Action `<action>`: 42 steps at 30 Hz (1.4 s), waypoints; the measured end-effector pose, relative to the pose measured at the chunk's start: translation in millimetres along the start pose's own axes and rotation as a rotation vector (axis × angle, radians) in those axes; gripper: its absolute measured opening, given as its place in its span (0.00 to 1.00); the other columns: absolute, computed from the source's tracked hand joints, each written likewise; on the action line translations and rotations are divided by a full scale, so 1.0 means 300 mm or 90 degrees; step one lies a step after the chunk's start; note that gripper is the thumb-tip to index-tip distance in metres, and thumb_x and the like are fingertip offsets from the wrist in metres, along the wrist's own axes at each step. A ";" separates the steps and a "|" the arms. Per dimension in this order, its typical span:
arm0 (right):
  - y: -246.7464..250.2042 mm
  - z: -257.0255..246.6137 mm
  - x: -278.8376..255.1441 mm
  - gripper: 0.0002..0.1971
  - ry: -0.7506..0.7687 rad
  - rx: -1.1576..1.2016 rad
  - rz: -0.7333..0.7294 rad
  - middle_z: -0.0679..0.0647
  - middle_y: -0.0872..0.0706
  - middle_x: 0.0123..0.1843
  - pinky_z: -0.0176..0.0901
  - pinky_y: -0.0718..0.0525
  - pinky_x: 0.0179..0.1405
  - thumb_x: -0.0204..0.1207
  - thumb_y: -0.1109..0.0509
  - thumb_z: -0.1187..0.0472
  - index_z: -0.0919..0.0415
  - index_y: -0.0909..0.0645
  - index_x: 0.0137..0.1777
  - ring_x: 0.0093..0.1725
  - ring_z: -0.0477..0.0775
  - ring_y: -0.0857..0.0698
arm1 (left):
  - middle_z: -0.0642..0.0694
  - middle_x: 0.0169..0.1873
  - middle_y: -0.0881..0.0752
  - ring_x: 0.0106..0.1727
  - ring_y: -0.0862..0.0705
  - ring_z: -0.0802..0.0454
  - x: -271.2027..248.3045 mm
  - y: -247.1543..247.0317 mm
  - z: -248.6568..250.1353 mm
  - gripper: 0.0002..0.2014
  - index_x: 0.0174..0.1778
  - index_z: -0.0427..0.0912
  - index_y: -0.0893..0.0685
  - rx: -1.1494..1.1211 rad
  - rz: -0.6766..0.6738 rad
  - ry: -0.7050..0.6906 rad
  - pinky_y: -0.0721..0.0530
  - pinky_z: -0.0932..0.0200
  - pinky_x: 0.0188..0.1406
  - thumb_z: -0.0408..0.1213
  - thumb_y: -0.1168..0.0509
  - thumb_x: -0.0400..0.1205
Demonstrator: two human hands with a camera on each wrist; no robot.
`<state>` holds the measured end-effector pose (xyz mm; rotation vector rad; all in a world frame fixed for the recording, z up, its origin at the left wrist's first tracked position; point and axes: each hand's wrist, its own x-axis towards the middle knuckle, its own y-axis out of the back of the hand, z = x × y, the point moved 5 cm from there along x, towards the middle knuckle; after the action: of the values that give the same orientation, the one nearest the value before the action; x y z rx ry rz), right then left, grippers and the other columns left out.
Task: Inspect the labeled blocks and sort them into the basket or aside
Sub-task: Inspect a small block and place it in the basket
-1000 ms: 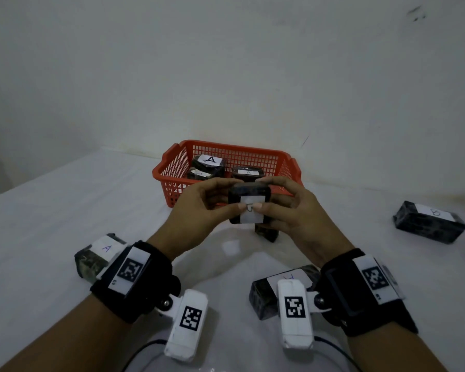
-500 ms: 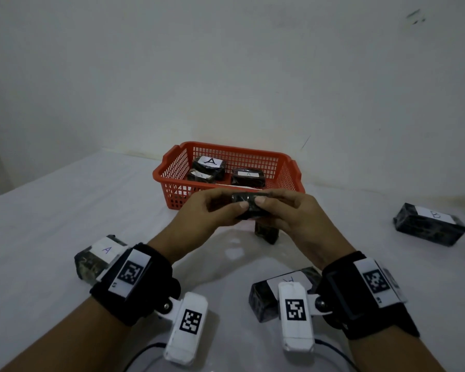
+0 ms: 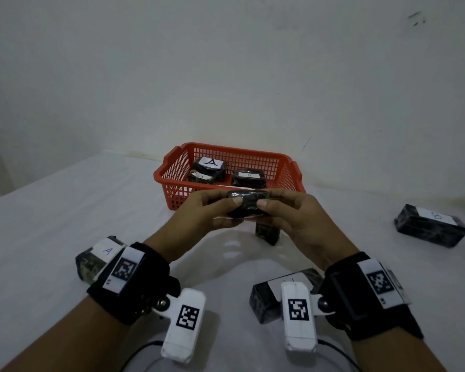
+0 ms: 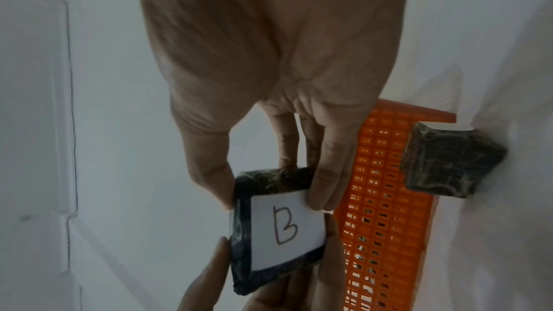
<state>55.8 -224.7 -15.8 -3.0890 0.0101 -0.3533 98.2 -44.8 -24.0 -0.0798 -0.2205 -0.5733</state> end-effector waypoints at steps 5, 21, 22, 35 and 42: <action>0.001 -0.002 -0.002 0.26 -0.001 -0.039 -0.004 0.60 0.06 0.60 0.61 0.12 0.68 0.67 0.18 0.52 0.63 0.11 0.63 0.62 0.62 0.08 | 0.41 0.60 0.08 0.64 0.10 0.42 0.001 -0.002 0.002 0.12 0.63 0.40 0.13 -0.036 0.006 0.018 0.11 0.45 0.64 0.35 0.38 0.88; 0.031 -0.005 -0.007 0.14 -0.050 -0.041 0.109 0.59 0.05 0.58 0.50 0.06 0.51 0.83 0.27 0.63 0.64 0.13 0.67 0.57 0.58 0.05 | 0.46 0.58 0.07 0.58 0.08 0.52 0.019 -0.002 0.003 0.13 0.66 0.47 0.14 -0.035 0.090 0.024 0.09 0.54 0.55 0.44 0.40 0.90; 0.031 -0.006 -0.005 0.14 -0.055 -0.040 0.117 0.59 0.05 0.58 0.53 0.06 0.53 0.84 0.27 0.62 0.64 0.12 0.67 0.57 0.59 0.05 | 0.48 0.58 0.07 0.58 0.08 0.54 0.020 -0.005 0.010 0.13 0.67 0.47 0.14 -0.017 0.100 0.004 0.08 0.57 0.52 0.43 0.37 0.89; 0.020 -0.109 0.223 0.13 -0.185 -0.032 0.152 0.66 0.08 0.50 0.54 0.07 0.46 0.84 0.27 0.65 0.75 0.16 0.62 0.45 0.61 0.08 | 0.41 0.55 0.09 0.50 0.07 0.47 0.254 0.063 0.095 0.15 0.64 0.38 0.13 0.117 0.148 0.041 0.09 0.62 0.38 0.42 0.30 0.86; 0.040 -0.047 0.443 0.04 -0.269 -0.087 0.203 0.64 0.12 0.45 0.54 0.08 0.38 0.83 0.27 0.67 0.69 0.18 0.49 0.42 0.61 0.11 | 0.33 0.49 0.07 0.34 0.11 0.49 0.463 0.149 0.074 0.14 0.57 0.30 0.11 0.193 0.135 0.158 0.17 0.65 0.22 0.39 0.30 0.85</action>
<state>182.1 -238.6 27.4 -3.1477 0.5265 0.3242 232.0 -77.8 28.8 0.2587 -0.0546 -0.3298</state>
